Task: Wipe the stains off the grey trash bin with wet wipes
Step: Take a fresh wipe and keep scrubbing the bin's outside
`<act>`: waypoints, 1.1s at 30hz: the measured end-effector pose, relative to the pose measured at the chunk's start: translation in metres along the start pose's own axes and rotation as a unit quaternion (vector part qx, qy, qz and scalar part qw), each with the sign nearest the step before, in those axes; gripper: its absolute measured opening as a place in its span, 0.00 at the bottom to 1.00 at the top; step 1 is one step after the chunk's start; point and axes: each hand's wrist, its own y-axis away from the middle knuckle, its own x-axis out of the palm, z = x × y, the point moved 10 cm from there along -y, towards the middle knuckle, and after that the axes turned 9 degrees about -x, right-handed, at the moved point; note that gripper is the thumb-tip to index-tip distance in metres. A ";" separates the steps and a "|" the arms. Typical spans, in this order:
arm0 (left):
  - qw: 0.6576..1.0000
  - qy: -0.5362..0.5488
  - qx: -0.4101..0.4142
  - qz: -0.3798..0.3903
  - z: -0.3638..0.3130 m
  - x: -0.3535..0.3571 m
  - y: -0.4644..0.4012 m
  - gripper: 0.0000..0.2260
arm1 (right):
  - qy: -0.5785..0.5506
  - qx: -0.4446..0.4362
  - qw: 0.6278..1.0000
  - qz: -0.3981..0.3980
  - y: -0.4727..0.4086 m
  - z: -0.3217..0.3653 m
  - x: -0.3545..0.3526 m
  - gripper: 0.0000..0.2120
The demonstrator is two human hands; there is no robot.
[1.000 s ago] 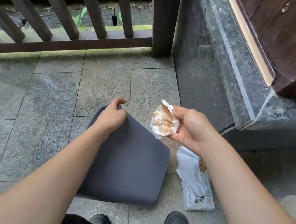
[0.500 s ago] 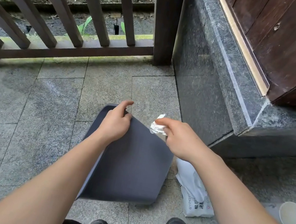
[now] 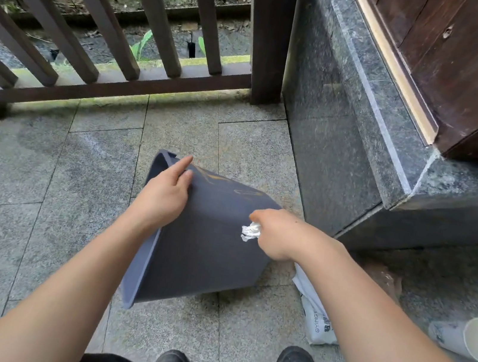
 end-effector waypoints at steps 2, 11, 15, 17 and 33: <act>0.999 -0.035 0.011 -0.020 -0.010 0.000 0.004 0.21 | -0.010 0.000 1.000 0.016 -0.001 0.002 0.004 0.26; 0.990 0.015 0.038 0.136 -0.017 0.000 0.019 0.31 | -0.050 0.025 0.996 0.075 0.014 -0.016 0.005 0.33; 1.000 -0.005 -0.030 -0.002 -0.007 -0.009 0.007 0.22 | -0.057 0.012 0.996 0.065 0.012 -0.011 0.005 0.33; 1.000 -0.009 0.004 0.009 -0.017 0.001 0.009 0.27 | -0.059 0.005 0.996 0.060 0.012 -0.008 0.004 0.32; 0.993 -0.031 0.118 -0.006 -0.036 -0.009 0.026 0.30 | -0.101 0.015 0.995 0.006 0.013 -0.022 -0.011 0.32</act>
